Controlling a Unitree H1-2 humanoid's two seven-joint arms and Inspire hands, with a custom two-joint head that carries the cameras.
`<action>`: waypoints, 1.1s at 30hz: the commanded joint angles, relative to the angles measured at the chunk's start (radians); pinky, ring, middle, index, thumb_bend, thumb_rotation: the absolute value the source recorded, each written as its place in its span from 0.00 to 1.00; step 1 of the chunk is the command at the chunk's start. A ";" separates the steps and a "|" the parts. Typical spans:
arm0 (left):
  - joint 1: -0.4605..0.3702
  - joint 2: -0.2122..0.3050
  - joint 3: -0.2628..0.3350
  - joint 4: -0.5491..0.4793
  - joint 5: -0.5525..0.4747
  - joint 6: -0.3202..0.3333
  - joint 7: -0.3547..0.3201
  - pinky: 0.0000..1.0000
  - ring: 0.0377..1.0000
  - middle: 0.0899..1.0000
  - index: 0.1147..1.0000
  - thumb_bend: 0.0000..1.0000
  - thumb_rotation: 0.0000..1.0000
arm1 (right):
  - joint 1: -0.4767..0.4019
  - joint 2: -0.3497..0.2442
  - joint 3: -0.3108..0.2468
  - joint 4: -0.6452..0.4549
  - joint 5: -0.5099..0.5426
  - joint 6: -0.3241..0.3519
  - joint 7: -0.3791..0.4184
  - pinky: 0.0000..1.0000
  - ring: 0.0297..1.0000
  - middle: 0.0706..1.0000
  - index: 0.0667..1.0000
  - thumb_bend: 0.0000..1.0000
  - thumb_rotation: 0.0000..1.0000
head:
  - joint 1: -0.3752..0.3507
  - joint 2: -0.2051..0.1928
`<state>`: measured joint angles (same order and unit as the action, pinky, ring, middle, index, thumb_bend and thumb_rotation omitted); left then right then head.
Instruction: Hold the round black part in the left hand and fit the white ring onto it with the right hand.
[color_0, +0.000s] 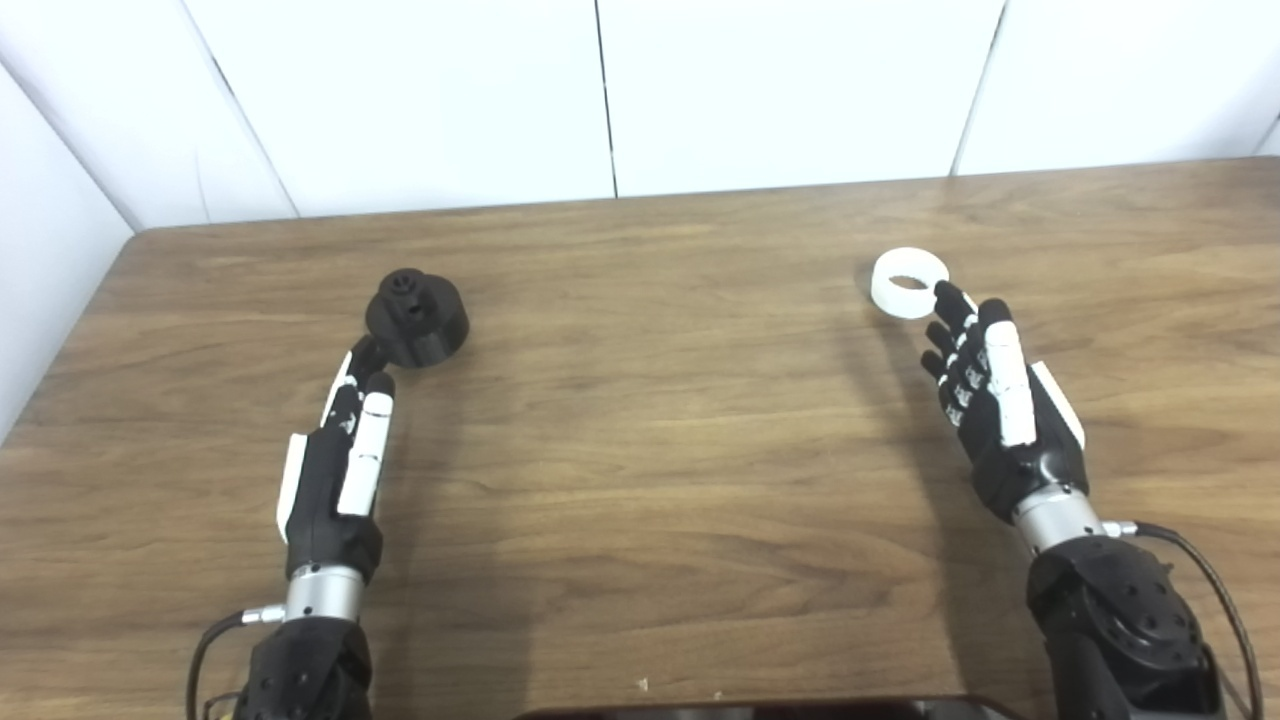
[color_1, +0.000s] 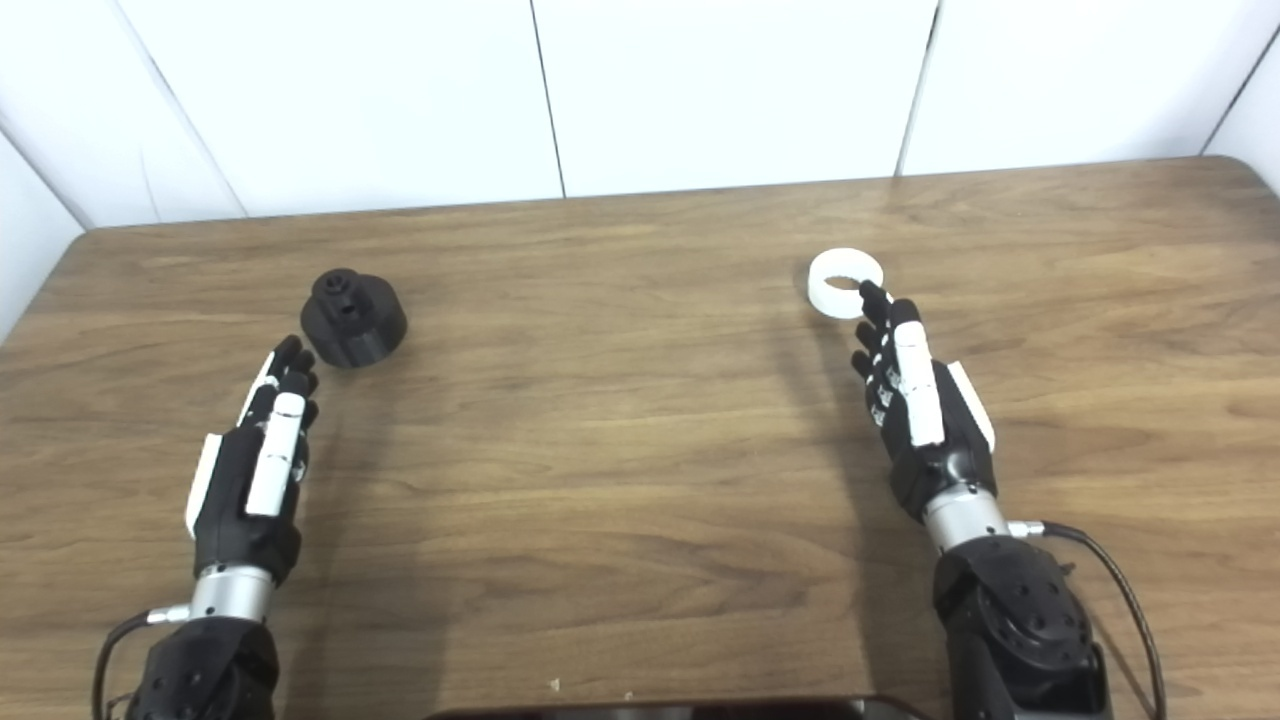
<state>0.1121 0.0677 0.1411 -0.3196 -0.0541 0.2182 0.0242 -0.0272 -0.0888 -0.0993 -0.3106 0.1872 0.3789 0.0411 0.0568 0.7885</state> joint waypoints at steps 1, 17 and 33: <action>-0.018 0.014 0.002 -0.037 0.008 -0.029 0.000 1.00 0.98 0.97 0.96 0.51 0.76 | -0.035 0.003 -0.005 -0.024 0.014 -0.038 0.007 1.00 1.00 0.99 0.95 0.49 0.99 | -0.004 -0.002; -0.020 0.055 -0.009 -0.060 0.041 0.027 -0.013 1.00 1.00 1.00 0.99 0.58 0.70 | -0.048 -0.006 0.002 -0.017 0.008 -0.041 0.012 1.00 1.00 0.99 0.95 0.51 1.00 | 0.009 -0.005; -0.208 0.386 -0.027 -0.050 0.312 0.239 -0.112 0.85 0.93 0.97 0.98 0.89 0.40 | -0.046 0.020 0.011 0.024 -0.003 -0.079 0.007 1.00 0.99 0.99 0.94 0.52 0.99 | 0.047 -0.025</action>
<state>-0.0443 0.4100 0.1046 -0.3764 0.2371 0.4371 -0.0750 -0.0433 -0.0759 -0.0909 -0.2690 0.1829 0.3640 0.0435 0.1028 0.7624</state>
